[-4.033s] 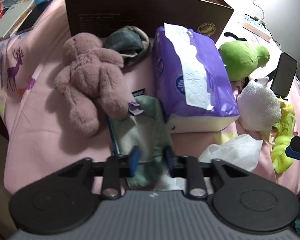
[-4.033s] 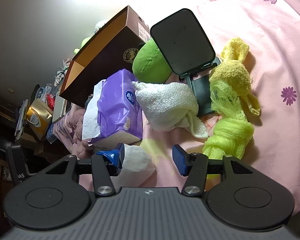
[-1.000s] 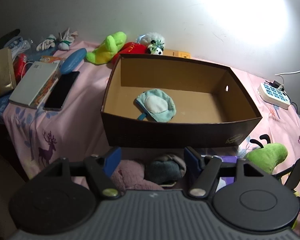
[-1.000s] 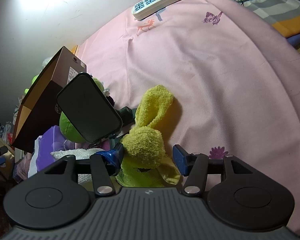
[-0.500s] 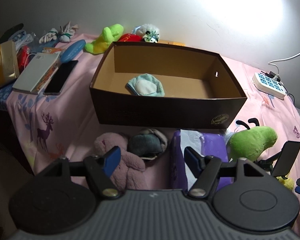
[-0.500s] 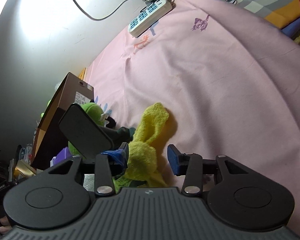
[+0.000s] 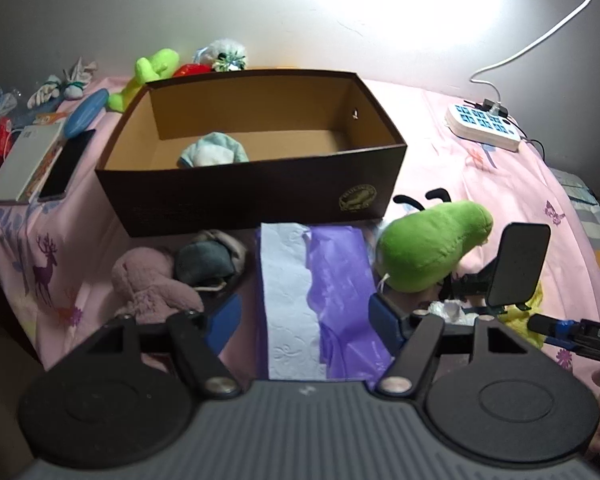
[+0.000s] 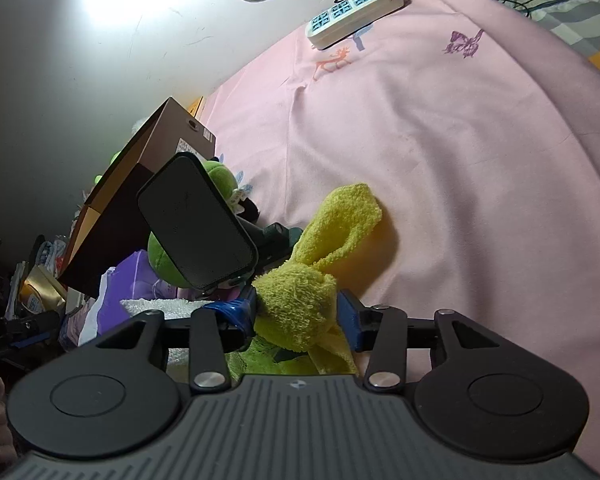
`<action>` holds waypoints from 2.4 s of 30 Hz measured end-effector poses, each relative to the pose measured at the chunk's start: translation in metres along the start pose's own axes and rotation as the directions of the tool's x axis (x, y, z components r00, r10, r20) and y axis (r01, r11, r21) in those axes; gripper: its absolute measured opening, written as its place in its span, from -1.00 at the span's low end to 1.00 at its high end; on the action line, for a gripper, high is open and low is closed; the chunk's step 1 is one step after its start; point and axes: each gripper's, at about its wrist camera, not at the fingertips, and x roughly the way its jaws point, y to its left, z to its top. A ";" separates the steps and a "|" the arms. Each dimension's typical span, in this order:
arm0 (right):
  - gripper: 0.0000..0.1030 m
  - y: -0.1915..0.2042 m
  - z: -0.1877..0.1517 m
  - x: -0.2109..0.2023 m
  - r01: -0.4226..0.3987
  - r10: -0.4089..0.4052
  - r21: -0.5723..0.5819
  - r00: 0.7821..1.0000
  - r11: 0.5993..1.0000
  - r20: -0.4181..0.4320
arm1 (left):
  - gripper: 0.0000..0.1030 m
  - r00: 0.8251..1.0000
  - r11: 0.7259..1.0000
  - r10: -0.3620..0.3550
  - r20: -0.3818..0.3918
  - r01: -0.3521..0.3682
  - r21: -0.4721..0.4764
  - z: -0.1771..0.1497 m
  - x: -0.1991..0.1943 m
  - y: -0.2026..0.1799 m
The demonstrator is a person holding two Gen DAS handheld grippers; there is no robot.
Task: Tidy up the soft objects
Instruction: 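Grasp the yellow towel knot with the right tool while the left tool withdraws, then lift the yellow towel into the box and open the right tool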
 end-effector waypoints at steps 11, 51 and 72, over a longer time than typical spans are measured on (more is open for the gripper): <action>-0.80 -0.003 -0.008 -0.028 0.042 -0.040 -0.024 0.995 0.999 0.094 | 0.38 0.999 1.000 -0.006 -0.046 0.007 0.018 -0.016 0.006 -0.004; -0.68 0.304 0.106 0.239 0.102 -0.317 -0.734 0.935 0.671 -0.159 | 0.38 0.998 0.991 -0.035 -0.060 0.027 -0.134 -0.020 0.022 0.170; -0.54 0.302 0.124 0.192 0.003 -0.071 -0.494 0.990 0.870 -0.119 | 0.38 0.990 0.990 -0.123 -0.071 0.117 -0.082 -0.018 0.028 0.180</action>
